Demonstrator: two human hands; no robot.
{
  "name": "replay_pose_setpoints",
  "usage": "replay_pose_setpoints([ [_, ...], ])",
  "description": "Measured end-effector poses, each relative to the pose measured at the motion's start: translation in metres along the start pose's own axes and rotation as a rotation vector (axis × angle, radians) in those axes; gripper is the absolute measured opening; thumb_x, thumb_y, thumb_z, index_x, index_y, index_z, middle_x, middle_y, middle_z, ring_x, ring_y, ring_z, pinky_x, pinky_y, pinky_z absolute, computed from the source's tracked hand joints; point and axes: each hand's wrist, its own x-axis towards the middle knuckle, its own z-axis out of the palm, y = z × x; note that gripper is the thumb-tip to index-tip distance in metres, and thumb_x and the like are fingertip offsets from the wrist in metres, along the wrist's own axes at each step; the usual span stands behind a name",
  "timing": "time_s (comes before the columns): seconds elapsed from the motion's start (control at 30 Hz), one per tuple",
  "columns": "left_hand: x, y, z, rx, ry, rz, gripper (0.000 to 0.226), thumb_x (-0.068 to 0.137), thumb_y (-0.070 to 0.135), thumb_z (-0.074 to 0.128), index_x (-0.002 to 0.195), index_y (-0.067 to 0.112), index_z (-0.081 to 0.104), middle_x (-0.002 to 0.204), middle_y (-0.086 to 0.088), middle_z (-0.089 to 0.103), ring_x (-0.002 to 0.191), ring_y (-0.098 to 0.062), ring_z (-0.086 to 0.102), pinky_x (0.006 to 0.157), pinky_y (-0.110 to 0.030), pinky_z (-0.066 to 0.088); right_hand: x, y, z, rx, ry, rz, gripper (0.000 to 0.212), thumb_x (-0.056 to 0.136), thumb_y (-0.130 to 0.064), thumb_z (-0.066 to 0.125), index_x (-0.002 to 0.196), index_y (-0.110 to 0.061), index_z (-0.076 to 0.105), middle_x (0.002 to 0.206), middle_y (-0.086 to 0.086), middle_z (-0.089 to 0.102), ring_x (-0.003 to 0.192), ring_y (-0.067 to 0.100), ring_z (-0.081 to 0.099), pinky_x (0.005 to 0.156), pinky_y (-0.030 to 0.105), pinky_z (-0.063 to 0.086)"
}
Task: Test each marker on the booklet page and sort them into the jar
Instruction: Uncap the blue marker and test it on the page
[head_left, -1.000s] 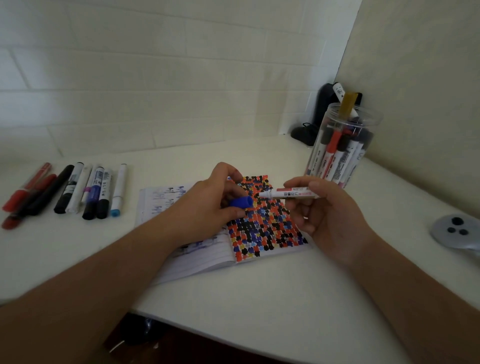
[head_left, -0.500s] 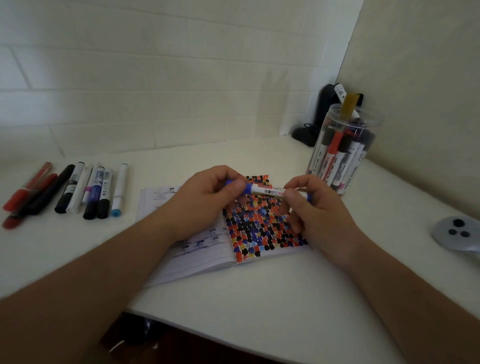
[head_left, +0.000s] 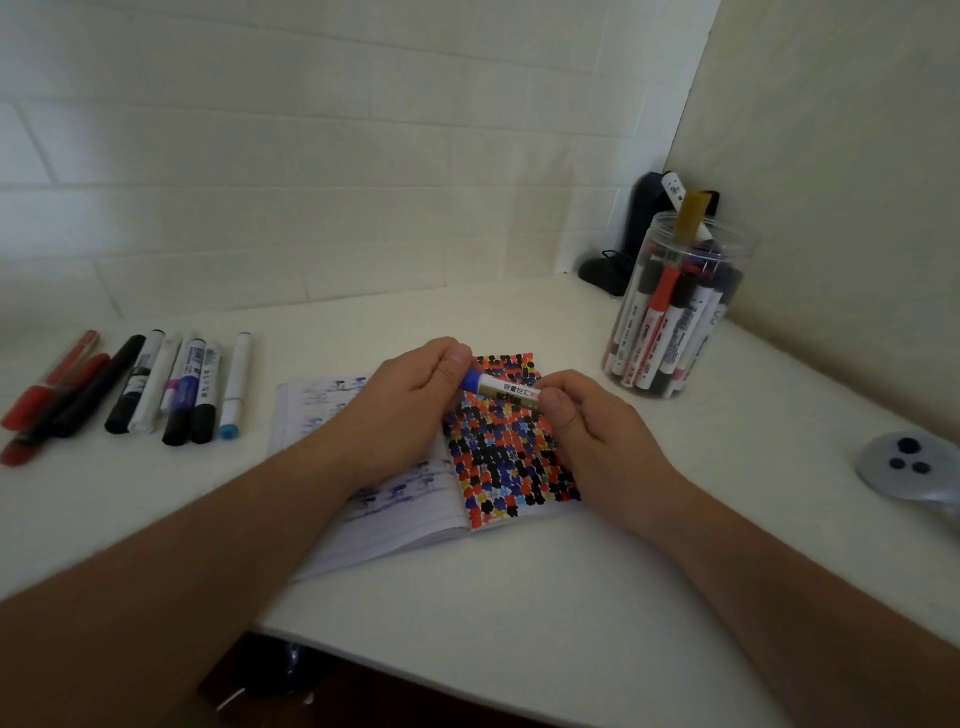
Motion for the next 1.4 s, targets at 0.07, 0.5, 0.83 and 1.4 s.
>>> replay_pose_setpoints([
  [0.07,0.001,0.0,-0.001,0.033,-0.003,0.017,0.043,0.108,0.049,0.032,0.096,0.018,0.06,0.076,0.004,0.053,0.069,-0.008,0.046,0.069,-0.028,0.041,0.0,0.0,0.001,-0.009,-0.004,-0.001,0.023,0.108,-0.042,0.04,0.103,-0.032,0.06,0.064,-0.02,0.057,0.054,0.002,0.046,0.053,0.018,0.036],
  [0.5,-0.001,-0.001,-0.002,0.709,-0.16,0.247,0.026,0.106,0.044,0.043,0.113,0.024,0.058,0.101,0.006,0.052,0.09,-0.013,0.048,0.08,-0.031,0.042,0.003,0.006,-0.004,0.066,0.185,0.036,0.024,0.102,-0.033,0.058,0.122,-0.037,0.046,0.074,0.002,0.062,0.062,0.004,0.063,0.056,0.019,0.048],
  [0.83,-0.025,-0.018,-0.139,1.081,0.433,-0.052,0.028,0.106,0.034,0.034,0.127,0.029,0.052,0.075,-0.001,0.061,0.065,-0.028,0.057,0.064,-0.042,0.051,-0.003,0.006,0.006,-0.315,0.076,-0.181,0.047,0.094,-0.043,0.067,0.138,-0.043,0.051,0.094,-0.022,0.056,0.083,0.001,0.052,0.073,0.021,0.044],
  [1.4,-0.079,-0.068,-0.17,1.296,0.25,-0.269,0.054,0.094,0.043,0.017,0.102,0.03,0.069,0.098,0.001,0.062,0.093,-0.025,0.053,0.08,-0.038,0.043,0.002,0.02,0.01,-0.373,0.009,-0.276,0.045,0.093,-0.076,0.036,0.123,-0.053,0.06,0.105,-0.035,0.049,0.108,-0.005,0.043,0.087,0.031,0.038],
])
